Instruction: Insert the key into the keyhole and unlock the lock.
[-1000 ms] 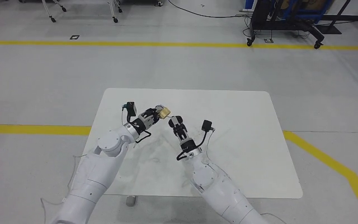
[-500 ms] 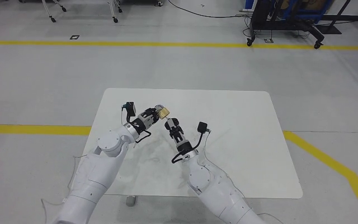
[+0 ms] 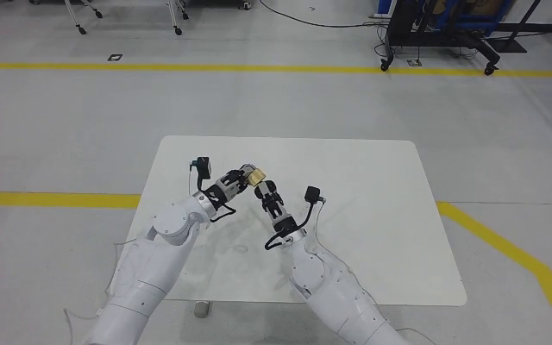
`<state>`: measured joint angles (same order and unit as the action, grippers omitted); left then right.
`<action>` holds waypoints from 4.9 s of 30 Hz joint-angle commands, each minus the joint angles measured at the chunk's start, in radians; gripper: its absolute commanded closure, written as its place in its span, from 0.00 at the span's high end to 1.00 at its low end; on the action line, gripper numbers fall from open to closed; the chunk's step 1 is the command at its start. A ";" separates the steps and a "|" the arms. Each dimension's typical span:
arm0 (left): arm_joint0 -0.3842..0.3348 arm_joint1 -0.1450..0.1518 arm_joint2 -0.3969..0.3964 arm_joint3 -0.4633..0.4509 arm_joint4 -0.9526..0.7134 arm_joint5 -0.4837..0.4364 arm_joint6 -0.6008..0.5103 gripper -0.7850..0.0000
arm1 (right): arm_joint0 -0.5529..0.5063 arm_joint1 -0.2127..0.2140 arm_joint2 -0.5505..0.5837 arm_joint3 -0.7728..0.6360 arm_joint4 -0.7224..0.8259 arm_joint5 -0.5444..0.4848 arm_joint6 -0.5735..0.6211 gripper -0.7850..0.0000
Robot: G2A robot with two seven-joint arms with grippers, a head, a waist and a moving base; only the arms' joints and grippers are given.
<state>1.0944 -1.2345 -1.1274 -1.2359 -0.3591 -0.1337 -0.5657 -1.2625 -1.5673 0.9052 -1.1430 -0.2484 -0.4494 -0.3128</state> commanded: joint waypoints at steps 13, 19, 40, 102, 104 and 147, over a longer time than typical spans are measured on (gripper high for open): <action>-0.008 -0.006 -0.012 0.020 -0.036 0.030 -0.007 0.00 | -0.029 0.001 0.033 -0.029 -0.004 -0.034 0.026 1.00; -0.010 -0.008 -0.020 0.024 -0.040 0.036 -0.001 0.00 | -0.048 0.006 0.055 -0.053 0.015 -0.062 0.060 1.00; -0.122 -0.031 -0.005 0.212 -0.338 0.352 -0.296 0.00 | -0.171 0.067 0.172 -0.249 0.256 -0.244 0.467 0.00; -0.081 -0.018 -0.016 0.148 -0.260 0.133 -0.425 0.00 | -0.053 0.093 0.214 -0.105 0.918 0.227 1.041 0.00; -0.077 -0.018 -0.017 0.142 -0.255 0.118 -0.416 0.00 | -0.051 0.091 0.211 -0.102 0.946 0.241 1.048 0.00; -0.094 -0.047 0.233 0.031 0.472 0.275 -0.098 0.00 | -0.334 0.158 0.511 -0.534 0.834 0.089 0.941 1.00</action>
<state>1.0066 -1.2792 -0.9010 -1.2152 0.1113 0.1363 -0.6650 -1.5965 -1.4098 1.4166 -1.6766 0.5857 -0.3606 0.6284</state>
